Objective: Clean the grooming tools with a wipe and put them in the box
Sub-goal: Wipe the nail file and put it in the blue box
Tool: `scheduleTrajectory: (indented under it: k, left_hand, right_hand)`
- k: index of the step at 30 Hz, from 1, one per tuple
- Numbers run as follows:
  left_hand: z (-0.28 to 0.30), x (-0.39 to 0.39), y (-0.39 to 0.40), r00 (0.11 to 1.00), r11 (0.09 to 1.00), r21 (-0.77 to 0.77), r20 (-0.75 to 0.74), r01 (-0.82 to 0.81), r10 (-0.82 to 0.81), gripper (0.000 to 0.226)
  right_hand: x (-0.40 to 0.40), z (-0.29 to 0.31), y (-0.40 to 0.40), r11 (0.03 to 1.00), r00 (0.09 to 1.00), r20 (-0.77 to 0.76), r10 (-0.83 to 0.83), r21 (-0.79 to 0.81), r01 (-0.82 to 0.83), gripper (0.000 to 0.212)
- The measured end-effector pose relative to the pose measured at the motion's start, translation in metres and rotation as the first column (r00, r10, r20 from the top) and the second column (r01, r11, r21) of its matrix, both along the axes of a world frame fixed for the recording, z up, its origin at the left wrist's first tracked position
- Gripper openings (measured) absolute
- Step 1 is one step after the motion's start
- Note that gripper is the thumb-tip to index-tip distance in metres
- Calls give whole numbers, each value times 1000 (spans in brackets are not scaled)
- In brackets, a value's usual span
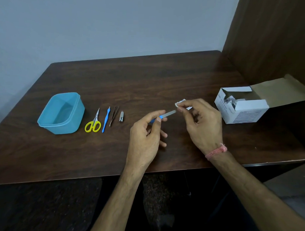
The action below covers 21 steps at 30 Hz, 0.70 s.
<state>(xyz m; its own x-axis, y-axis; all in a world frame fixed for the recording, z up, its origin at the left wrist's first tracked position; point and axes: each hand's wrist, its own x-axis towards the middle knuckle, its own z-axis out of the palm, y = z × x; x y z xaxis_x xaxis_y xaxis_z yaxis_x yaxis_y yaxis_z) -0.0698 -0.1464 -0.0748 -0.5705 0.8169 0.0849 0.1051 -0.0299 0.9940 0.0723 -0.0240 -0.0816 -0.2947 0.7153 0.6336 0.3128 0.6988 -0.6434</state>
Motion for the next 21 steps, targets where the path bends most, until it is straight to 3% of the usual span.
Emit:
scheduleTrajectory:
  k: [8, 21]
  left_hand:
    - [0, -2, 1, 1000, 1000, -2, 1, -1, 1, 25]
    - [2, -3, -1, 997, 999, 5, 62, 45, -45, 27]
  right_hand:
    - [-1, -5, -1, 992, 985, 165, 52, 104, -70, 8]
    - [0, -7, 0, 989, 997, 73, -4, 148, -7, 15]
